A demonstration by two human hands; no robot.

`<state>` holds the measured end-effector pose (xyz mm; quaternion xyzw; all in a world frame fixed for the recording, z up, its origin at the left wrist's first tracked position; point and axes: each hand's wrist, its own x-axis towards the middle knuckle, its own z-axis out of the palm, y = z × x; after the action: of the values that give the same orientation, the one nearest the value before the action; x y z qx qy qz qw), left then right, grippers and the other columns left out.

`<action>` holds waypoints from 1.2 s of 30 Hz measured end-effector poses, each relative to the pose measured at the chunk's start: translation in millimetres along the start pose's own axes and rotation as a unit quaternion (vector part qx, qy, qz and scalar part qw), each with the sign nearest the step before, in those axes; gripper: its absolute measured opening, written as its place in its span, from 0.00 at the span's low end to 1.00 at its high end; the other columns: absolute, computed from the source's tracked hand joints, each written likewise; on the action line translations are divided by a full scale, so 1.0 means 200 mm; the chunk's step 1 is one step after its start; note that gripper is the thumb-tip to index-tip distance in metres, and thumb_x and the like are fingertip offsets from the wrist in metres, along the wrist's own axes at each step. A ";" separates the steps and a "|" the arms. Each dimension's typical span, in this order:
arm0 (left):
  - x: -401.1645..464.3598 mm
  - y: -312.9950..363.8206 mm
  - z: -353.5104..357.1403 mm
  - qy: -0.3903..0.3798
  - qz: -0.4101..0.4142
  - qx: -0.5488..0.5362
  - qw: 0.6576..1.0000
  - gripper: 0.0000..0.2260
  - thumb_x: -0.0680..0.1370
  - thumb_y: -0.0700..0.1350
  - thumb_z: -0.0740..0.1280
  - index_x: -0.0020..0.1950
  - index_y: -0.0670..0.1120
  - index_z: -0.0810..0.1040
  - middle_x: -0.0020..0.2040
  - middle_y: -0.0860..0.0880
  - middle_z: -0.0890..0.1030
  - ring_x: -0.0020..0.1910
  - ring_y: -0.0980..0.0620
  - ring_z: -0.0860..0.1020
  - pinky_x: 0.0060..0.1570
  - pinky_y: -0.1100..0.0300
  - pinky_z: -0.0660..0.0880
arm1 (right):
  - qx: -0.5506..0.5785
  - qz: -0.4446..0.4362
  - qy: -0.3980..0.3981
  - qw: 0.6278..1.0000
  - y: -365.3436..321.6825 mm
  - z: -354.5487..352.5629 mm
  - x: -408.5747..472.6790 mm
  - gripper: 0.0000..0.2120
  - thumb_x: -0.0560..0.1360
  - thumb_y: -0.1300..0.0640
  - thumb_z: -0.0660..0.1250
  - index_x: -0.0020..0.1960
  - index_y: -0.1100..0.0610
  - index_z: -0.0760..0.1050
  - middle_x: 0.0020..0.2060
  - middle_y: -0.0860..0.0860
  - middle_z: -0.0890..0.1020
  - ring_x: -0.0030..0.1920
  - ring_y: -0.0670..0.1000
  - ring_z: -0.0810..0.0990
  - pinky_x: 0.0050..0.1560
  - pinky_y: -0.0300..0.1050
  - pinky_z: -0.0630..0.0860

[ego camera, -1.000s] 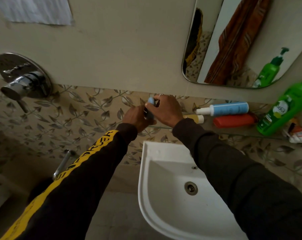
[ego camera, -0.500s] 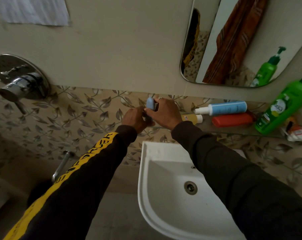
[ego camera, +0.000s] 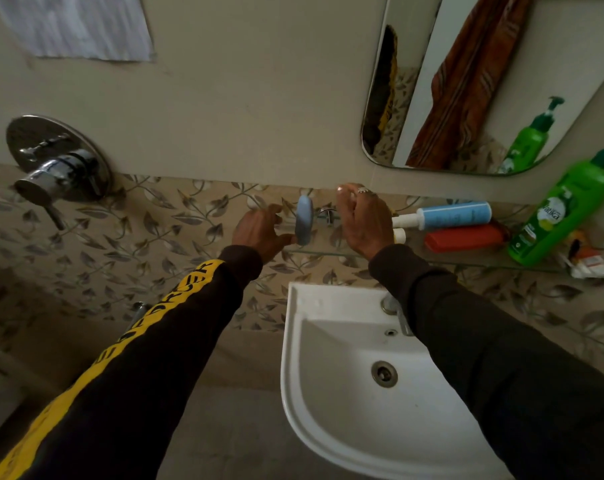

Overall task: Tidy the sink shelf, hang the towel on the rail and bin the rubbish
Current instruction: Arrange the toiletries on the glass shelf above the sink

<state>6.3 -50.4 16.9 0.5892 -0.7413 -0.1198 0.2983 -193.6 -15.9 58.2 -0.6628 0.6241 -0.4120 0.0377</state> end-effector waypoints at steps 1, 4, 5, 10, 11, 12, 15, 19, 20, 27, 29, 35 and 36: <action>0.00 0.00 -0.01 0.003 0.002 0.003 1.000 0.33 0.68 0.55 0.77 0.69 0.45 0.73 0.56 0.48 0.83 0.54 0.47 0.80 0.49 0.58 0.73 | 0.007 0.003 0.003 1.000 0.01 -0.01 -0.01 0.20 0.85 0.47 0.53 0.48 0.60 0.77 0.43 0.58 0.82 0.46 0.59 0.81 0.51 0.59 0.77; -0.03 0.01 -0.03 0.019 0.016 0.013 1.000 0.28 0.71 0.50 0.75 0.68 0.47 0.73 0.57 0.49 0.83 0.55 0.47 0.80 0.49 0.58 0.74 | 0.005 0.000 0.012 1.000 0.02 -0.04 -0.04 0.17 0.85 0.50 0.54 0.43 0.56 0.73 0.37 0.54 0.77 0.41 0.57 0.78 0.48 0.57 0.77; -0.05 0.02 -0.03 0.030 0.024 0.014 0.999 0.26 0.72 0.48 0.74 0.68 0.47 0.73 0.56 0.48 0.83 0.55 0.47 0.80 0.50 0.57 0.75 | 0.000 -0.002 0.009 1.000 0.03 -0.05 -0.05 0.16 0.85 0.50 0.54 0.43 0.55 0.73 0.37 0.54 0.78 0.41 0.57 0.78 0.48 0.56 0.77; -0.10 0.08 -0.05 0.087 0.079 0.020 0.993 0.16 0.76 0.45 0.69 0.63 0.46 0.75 0.56 0.47 0.82 0.56 0.45 0.77 0.51 0.54 0.73 | -0.027 0.005 -0.002 1.000 0.07 -0.10 -0.11 0.18 0.85 0.50 0.55 0.57 0.61 0.79 0.51 0.59 0.83 0.53 0.60 0.81 0.57 0.53 0.76; -0.11 0.10 -0.05 0.087 0.085 0.023 0.992 0.16 0.76 0.46 0.68 0.62 0.46 0.76 0.56 0.47 0.81 0.56 0.44 0.76 0.52 0.54 0.72 | -0.033 0.008 -0.004 0.999 0.07 -0.11 -0.12 0.19 0.85 0.50 0.55 0.60 0.61 0.79 0.54 0.60 0.83 0.56 0.60 0.80 0.59 0.52 0.75; -0.12 0.11 -0.05 0.085 0.086 0.024 0.992 0.15 0.76 0.46 0.68 0.63 0.46 0.75 0.57 0.47 0.81 0.57 0.44 0.76 0.52 0.53 0.73 | -0.036 0.008 -0.006 0.999 0.07 -0.12 -0.13 0.20 0.85 0.49 0.55 0.61 0.61 0.78 0.56 0.60 0.83 0.57 0.61 0.80 0.60 0.53 0.75; -0.15 0.16 -0.05 0.089 0.089 0.025 0.992 0.15 0.77 0.48 0.66 0.63 0.47 0.75 0.59 0.46 0.80 0.58 0.45 0.75 0.54 0.51 0.74 | -0.039 -0.002 0.007 0.999 0.07 -0.14 -0.17 0.18 0.85 0.50 0.55 0.58 0.59 0.79 0.53 0.60 0.83 0.55 0.61 0.80 0.56 0.53 0.76; -0.20 0.24 -0.04 0.106 0.147 0.040 0.983 0.11 0.78 0.46 0.65 0.59 0.45 0.77 0.54 0.44 0.81 0.53 0.44 0.75 0.48 0.56 0.69 | -0.039 0.011 0.016 0.999 0.09 -0.19 -0.21 0.18 0.85 0.50 0.55 0.56 0.58 0.79 0.51 0.59 0.83 0.53 0.60 0.81 0.54 0.51 0.75; -0.21 0.26 -0.03 0.106 0.163 0.041 0.980 0.11 0.78 0.46 0.65 0.58 0.44 0.78 0.53 0.44 0.81 0.52 0.44 0.76 0.47 0.56 0.69 | -0.045 0.010 0.019 0.999 0.10 -0.20 -0.21 0.18 0.85 0.50 0.54 0.55 0.58 0.79 0.50 0.59 0.83 0.52 0.60 0.81 0.53 0.50 0.74; -0.19 0.47 0.00 0.088 0.215 0.035 0.972 0.06 0.77 0.44 0.65 0.50 0.44 0.80 0.47 0.44 0.83 0.48 0.41 0.77 0.52 0.50 0.73 | -0.055 0.041 0.039 0.997 0.23 -0.35 -0.18 0.18 0.85 0.51 0.54 0.51 0.60 0.77 0.47 0.61 0.82 0.50 0.62 0.80 0.53 0.57 0.75; -0.15 0.51 0.02 0.074 0.212 0.043 0.974 0.07 0.78 0.44 0.64 0.51 0.45 0.80 0.48 0.45 0.83 0.48 0.42 0.78 0.50 0.50 0.73 | -0.061 0.029 0.032 0.997 0.27 -0.39 -0.16 0.16 0.85 0.51 0.54 0.53 0.60 0.77 0.49 0.61 0.82 0.51 0.62 0.80 0.54 0.58 0.75; -0.05 0.67 0.14 -0.005 0.184 0.071 0.980 0.12 0.78 0.48 0.65 0.58 0.45 0.79 0.53 0.45 0.82 0.54 0.43 0.77 0.53 0.52 0.70 | -0.072 0.024 0.000 0.997 0.41 -0.47 -0.11 0.15 0.85 0.52 0.55 0.58 0.59 0.77 0.53 0.59 0.81 0.53 0.58 0.79 0.56 0.53 0.74; -0.04 0.68 0.16 -0.020 0.182 0.078 0.980 0.13 0.78 0.49 0.66 0.60 0.45 0.79 0.55 0.44 0.81 0.55 0.43 0.77 0.53 0.52 0.72 | -0.073 0.021 -0.005 0.997 0.43 -0.48 -0.10 0.15 0.85 0.52 0.55 0.57 0.59 0.77 0.52 0.58 0.81 0.53 0.58 0.79 0.56 0.52 0.74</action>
<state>-120.5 -10.3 60.3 0.4634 -0.8490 -0.0177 0.2533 -316.2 26.9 63.1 -0.6527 0.6658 -0.3614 0.0011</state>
